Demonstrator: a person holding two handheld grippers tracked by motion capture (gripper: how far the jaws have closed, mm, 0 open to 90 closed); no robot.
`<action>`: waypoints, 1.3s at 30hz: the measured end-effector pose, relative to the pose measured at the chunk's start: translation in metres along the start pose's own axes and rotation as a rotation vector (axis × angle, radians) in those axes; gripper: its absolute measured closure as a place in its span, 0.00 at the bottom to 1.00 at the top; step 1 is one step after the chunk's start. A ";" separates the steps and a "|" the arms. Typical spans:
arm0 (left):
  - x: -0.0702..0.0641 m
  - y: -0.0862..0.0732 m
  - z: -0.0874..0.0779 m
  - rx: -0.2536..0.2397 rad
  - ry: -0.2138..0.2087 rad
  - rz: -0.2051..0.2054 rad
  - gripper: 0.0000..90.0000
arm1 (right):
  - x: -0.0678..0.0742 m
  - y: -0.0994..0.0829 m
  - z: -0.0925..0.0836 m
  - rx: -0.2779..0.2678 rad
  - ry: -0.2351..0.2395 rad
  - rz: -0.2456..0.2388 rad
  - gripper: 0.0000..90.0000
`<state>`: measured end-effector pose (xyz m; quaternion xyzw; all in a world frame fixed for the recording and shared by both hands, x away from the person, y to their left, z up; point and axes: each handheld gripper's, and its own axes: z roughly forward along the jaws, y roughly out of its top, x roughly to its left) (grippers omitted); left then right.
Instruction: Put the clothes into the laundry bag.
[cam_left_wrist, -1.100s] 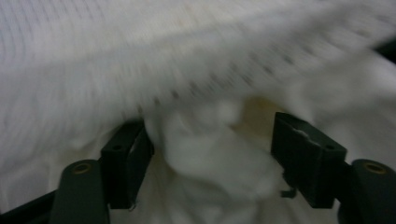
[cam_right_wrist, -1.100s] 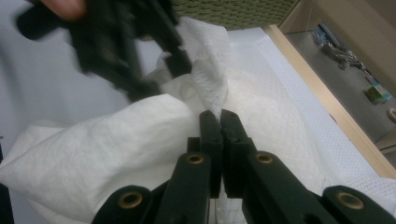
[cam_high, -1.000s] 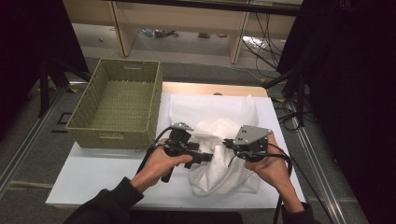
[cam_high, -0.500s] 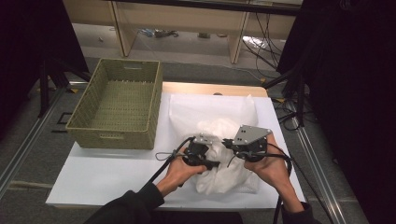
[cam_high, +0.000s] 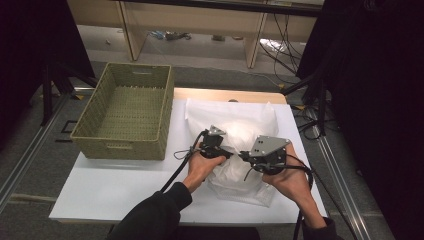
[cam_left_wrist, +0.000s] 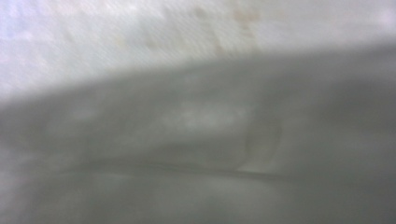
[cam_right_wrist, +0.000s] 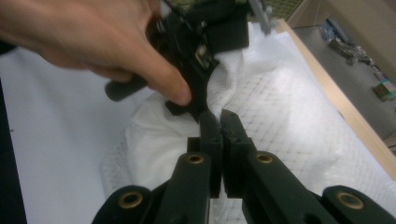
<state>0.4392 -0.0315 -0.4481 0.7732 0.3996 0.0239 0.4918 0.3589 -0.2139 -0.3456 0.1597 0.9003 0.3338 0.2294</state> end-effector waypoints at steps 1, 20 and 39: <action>-0.005 -0.002 -0.007 0.019 -0.028 -0.020 0.56 | 0.000 -0.001 0.000 -0.001 0.004 0.011 1.00; 0.023 -0.039 -0.032 0.082 0.062 0.008 0.20 | 0.001 0.001 0.004 -0.009 0.006 0.005 1.00; 0.036 0.001 -0.009 -0.017 0.115 -0.033 0.64 | 0.009 0.001 0.006 0.032 0.018 -0.023 1.00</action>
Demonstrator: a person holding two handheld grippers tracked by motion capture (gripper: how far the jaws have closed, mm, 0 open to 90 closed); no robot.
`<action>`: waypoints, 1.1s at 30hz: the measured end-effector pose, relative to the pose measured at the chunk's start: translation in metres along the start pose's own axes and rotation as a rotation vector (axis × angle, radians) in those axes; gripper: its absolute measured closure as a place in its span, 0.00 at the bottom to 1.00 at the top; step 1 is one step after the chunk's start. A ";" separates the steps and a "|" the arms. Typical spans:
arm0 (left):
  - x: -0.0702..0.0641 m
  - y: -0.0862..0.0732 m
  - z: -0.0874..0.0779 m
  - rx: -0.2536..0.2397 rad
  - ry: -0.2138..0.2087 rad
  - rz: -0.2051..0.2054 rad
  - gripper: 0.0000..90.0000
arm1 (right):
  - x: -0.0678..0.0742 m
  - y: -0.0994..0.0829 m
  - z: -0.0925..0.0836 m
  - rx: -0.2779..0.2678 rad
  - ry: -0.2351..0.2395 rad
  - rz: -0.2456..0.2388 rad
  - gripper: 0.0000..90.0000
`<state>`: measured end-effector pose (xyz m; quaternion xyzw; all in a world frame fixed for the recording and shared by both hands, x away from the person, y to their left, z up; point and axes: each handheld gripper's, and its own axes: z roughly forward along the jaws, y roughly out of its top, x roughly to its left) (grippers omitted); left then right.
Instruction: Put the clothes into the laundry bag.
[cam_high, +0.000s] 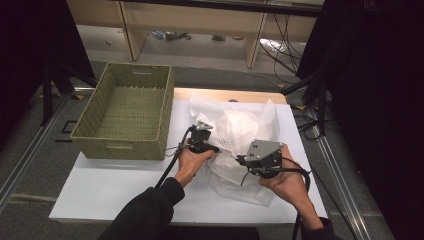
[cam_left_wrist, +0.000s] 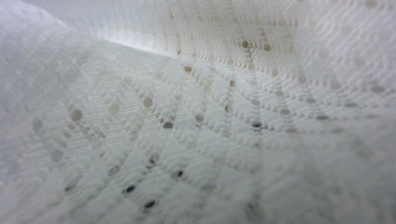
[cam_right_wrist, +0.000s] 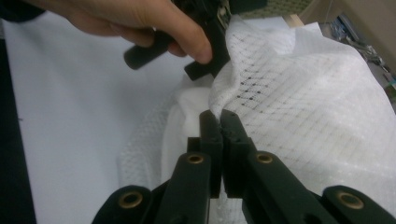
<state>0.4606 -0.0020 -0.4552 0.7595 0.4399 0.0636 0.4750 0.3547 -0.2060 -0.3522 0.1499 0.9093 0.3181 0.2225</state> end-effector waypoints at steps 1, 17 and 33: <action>0.000 -0.001 -0.005 0.025 -0.005 0.008 0.56 | -0.002 -0.002 0.001 -0.005 0.006 0.007 1.00; -0.029 -0.043 -0.037 0.175 -0.155 0.200 0.26 | -0.008 -0.004 0.000 -0.010 -0.011 0.029 1.00; -0.016 0.007 0.022 -0.013 0.094 0.204 0.80 | -0.008 -0.009 0.002 0.009 0.008 0.033 1.00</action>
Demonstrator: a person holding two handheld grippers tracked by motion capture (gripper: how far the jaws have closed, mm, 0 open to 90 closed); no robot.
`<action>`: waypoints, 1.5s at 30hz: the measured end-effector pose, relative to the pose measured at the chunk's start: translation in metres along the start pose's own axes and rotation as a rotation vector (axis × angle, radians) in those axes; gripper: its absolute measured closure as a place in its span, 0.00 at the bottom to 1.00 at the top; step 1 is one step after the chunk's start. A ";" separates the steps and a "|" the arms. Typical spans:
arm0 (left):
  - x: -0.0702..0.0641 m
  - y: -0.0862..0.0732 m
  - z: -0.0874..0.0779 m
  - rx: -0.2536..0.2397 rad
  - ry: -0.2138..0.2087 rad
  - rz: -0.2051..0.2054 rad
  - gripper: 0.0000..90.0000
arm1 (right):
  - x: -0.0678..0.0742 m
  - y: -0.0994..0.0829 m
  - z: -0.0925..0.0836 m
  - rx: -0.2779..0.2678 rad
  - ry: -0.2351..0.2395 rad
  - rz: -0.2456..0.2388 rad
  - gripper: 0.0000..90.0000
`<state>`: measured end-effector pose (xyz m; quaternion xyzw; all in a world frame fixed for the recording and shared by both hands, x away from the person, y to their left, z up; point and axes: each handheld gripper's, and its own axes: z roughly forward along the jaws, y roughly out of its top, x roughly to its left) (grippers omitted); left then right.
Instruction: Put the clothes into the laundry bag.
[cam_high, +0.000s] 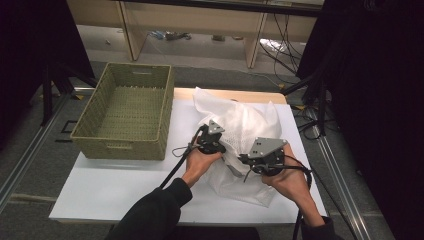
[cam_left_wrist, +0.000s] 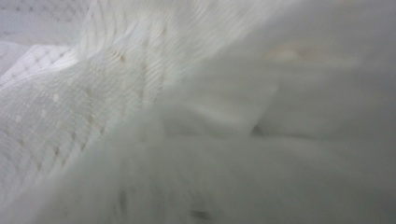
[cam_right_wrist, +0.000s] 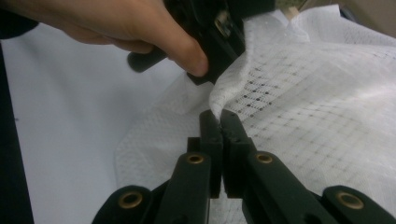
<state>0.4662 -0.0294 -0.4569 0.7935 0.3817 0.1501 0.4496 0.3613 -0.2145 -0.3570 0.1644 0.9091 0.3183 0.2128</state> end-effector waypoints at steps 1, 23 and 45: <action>0.005 -0.002 0.002 0.002 -0.013 -0.057 0.77 | 0.000 -0.002 0.002 0.010 -0.001 0.004 1.00; -0.022 -0.020 -0.004 0.108 -0.121 -0.013 0.58 | -0.003 -0.012 0.016 0.038 -0.009 0.023 1.00; 0.013 -0.042 -0.038 0.200 0.014 0.032 0.34 | -0.014 -0.027 0.022 0.068 -0.017 0.053 1.00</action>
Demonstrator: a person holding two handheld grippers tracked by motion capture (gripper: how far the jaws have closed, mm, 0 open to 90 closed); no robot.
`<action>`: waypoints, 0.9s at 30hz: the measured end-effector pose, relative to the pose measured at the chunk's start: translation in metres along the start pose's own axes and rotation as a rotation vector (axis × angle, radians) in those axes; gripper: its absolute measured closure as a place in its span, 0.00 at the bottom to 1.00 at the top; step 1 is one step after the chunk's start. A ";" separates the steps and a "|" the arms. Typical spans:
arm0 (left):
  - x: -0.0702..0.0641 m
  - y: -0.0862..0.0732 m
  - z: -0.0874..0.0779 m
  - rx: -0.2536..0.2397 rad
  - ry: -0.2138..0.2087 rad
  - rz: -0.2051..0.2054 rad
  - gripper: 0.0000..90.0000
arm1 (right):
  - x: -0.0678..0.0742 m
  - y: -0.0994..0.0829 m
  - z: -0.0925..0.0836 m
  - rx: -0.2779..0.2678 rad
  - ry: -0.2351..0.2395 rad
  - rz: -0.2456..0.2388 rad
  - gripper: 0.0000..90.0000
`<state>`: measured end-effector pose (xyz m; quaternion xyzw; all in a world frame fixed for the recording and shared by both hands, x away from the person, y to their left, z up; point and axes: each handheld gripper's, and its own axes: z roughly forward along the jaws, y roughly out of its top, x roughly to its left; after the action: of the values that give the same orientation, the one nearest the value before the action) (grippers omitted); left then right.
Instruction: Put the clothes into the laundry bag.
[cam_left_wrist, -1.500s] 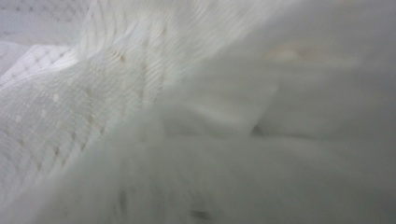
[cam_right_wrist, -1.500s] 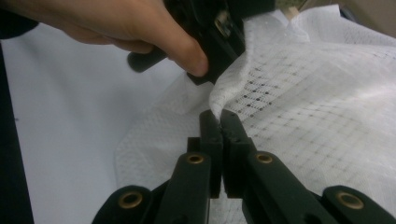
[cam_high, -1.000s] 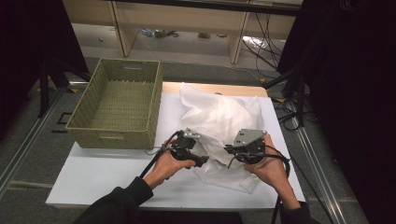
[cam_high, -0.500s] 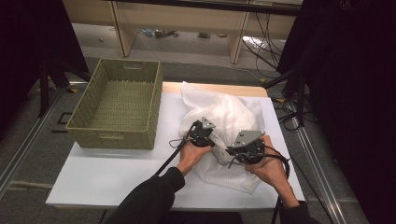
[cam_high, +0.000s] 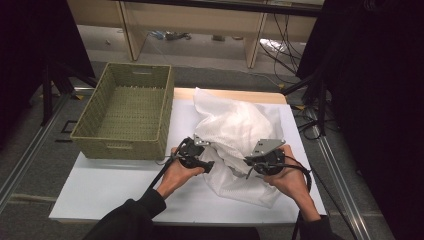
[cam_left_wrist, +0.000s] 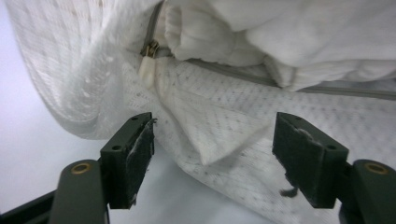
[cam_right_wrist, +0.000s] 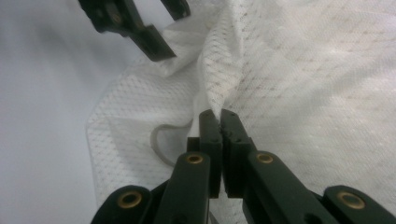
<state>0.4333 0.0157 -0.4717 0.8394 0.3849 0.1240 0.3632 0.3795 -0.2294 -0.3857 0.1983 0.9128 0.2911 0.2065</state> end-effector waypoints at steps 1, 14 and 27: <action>-0.001 0.000 0.006 -0.005 0.007 -0.023 0.36 | 0.000 0.001 0.000 -0.003 0.003 0.002 1.00; 0.008 -0.012 -0.031 0.009 -0.041 0.105 0.94 | -0.002 -0.002 0.000 -0.005 0.011 0.017 1.00; 0.016 -0.051 -0.070 0.013 -0.117 0.107 0.96 | -0.001 -0.001 0.000 0.005 -0.005 -0.009 1.00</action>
<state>0.3815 0.0857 -0.4595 0.8668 0.3185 0.0915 0.3726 0.3803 -0.2302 -0.3861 0.1955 0.9139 0.2874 0.2098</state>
